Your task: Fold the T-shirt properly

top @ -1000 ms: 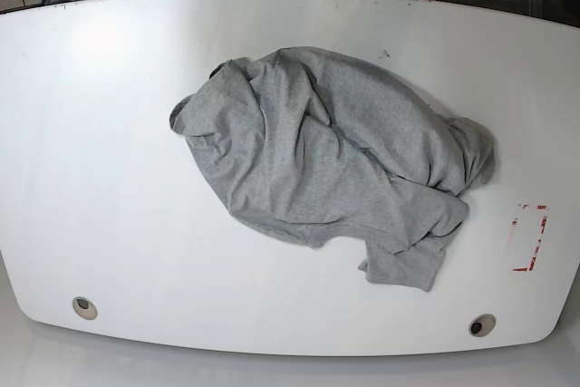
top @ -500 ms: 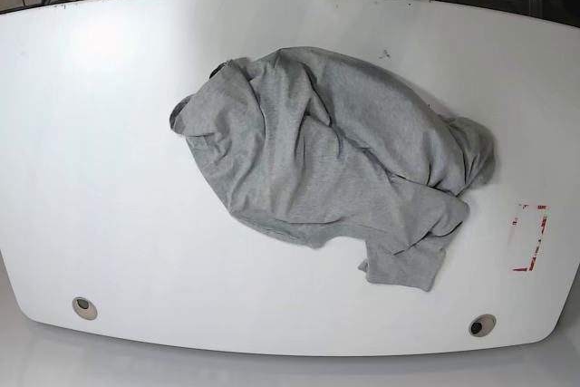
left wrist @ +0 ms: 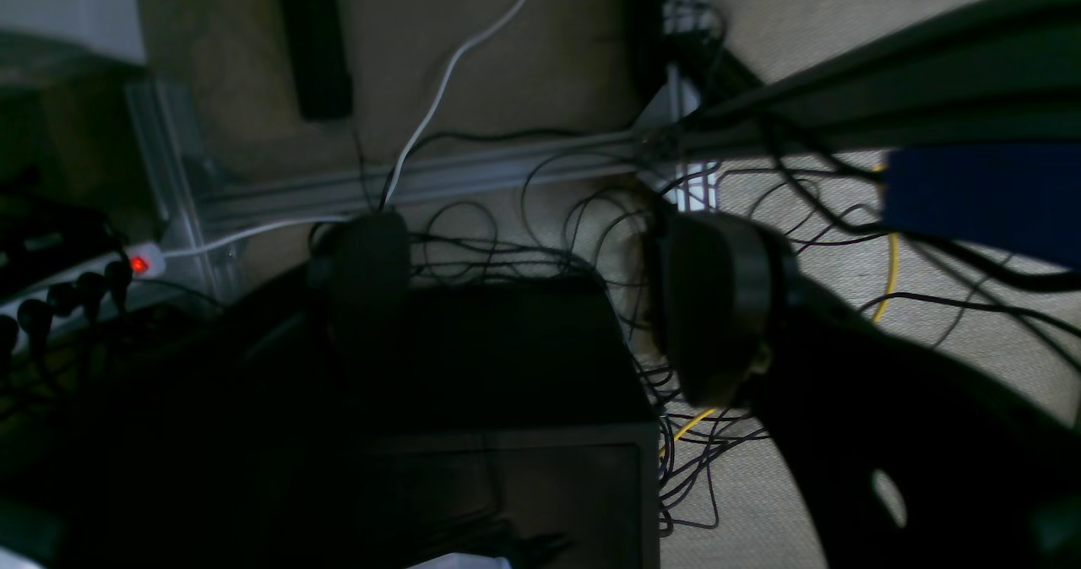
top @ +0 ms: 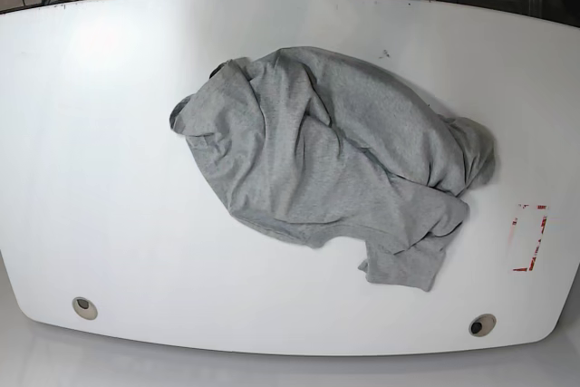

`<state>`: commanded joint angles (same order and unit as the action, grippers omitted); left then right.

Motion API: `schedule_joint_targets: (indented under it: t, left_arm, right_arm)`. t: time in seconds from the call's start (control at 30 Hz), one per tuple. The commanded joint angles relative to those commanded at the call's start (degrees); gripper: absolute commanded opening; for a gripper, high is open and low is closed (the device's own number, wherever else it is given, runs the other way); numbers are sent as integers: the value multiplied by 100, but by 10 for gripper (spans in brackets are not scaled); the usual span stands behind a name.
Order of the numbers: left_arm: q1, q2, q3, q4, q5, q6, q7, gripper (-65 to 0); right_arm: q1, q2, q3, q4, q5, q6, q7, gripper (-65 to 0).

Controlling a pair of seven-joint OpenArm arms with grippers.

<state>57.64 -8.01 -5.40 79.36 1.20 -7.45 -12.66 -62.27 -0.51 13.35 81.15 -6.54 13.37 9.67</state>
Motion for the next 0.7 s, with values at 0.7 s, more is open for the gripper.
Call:
schedule_joint_targets:
  t: [0.7]
  left_arm:
    - [438, -43, -478, 1003, -245, 4, 78, -204]
  right_arm:
    - [-702, -10, 1, 1379, -6, 12, 49, -465]
